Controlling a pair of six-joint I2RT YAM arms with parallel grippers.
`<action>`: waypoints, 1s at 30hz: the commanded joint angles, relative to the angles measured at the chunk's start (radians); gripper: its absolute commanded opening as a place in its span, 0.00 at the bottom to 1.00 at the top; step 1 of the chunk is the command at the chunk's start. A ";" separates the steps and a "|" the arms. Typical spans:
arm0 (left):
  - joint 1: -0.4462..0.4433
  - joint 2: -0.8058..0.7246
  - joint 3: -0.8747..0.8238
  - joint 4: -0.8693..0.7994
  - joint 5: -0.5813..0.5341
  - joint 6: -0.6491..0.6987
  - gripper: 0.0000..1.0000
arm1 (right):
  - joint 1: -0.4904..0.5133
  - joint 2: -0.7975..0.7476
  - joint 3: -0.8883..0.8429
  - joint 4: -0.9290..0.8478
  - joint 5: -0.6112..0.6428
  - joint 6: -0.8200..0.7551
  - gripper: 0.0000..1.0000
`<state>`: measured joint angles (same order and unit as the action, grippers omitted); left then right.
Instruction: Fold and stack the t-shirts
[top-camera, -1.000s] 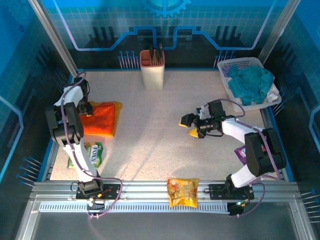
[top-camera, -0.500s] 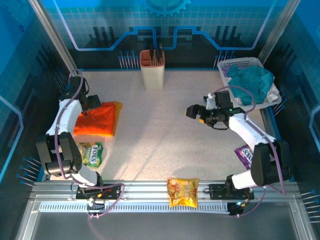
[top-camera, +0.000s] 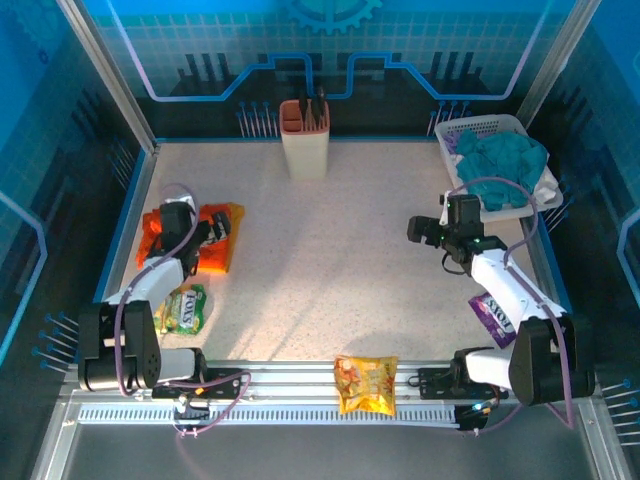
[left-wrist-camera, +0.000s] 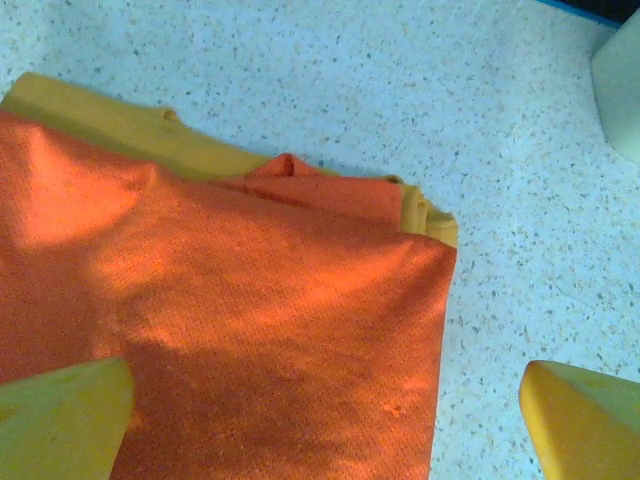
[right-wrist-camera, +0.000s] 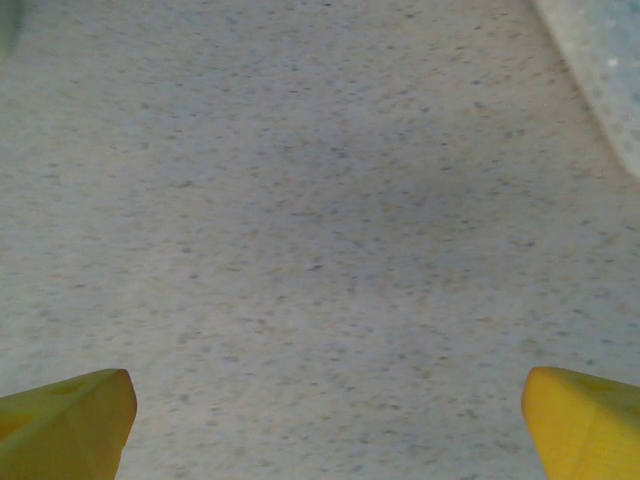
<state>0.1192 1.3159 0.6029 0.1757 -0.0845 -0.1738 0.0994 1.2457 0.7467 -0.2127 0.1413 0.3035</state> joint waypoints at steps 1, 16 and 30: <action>-0.032 0.012 -0.099 0.308 -0.058 0.042 0.99 | -0.014 -0.027 -0.076 0.179 0.139 -0.132 1.00; -0.111 0.194 -0.295 0.839 -0.096 0.118 0.99 | -0.027 0.142 -0.276 0.792 0.066 -0.337 1.00; -0.137 0.232 -0.235 0.765 -0.113 0.148 0.99 | -0.056 0.293 -0.371 1.145 -0.052 -0.277 1.00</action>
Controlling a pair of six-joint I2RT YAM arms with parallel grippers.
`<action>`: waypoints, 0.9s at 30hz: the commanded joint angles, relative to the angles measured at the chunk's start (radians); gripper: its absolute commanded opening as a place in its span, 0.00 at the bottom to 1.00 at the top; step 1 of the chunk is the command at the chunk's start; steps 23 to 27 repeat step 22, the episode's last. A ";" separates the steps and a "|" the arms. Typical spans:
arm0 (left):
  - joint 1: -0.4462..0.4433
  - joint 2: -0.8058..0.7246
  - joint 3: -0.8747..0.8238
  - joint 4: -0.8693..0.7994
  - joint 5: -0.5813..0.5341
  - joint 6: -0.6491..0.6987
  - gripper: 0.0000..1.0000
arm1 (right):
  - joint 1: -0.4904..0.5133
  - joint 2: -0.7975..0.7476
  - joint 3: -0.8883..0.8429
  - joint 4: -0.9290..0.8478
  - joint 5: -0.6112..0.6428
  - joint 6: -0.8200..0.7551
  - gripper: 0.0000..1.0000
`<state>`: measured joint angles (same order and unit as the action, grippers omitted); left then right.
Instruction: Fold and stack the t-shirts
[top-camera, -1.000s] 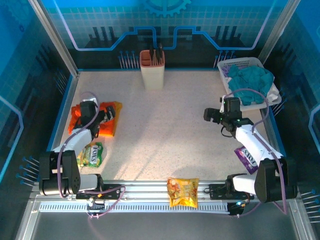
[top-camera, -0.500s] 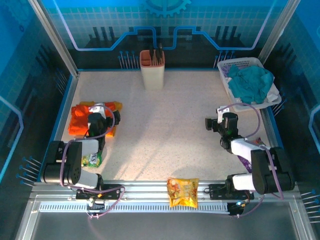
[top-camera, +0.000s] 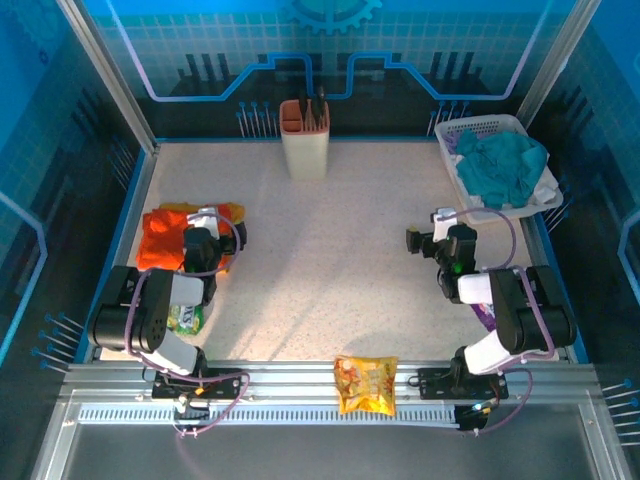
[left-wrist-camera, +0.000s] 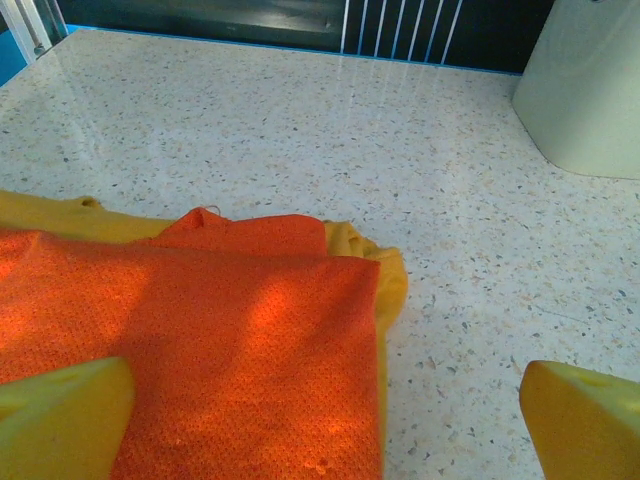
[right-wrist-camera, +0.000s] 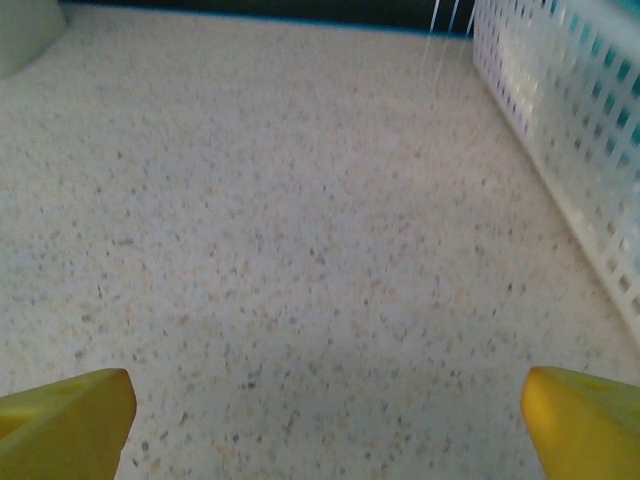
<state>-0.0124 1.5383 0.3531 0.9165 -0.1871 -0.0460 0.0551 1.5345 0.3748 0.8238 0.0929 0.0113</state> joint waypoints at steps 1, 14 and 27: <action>-0.006 0.009 0.016 0.024 -0.009 0.020 0.99 | -0.011 0.000 0.007 0.087 0.001 0.016 1.00; -0.006 0.010 0.017 0.022 -0.008 0.020 0.99 | 0.003 0.004 0.013 0.084 0.005 -0.003 1.00; -0.007 0.010 0.017 0.022 -0.009 0.020 0.99 | -0.006 0.005 0.029 0.055 -0.072 -0.021 1.00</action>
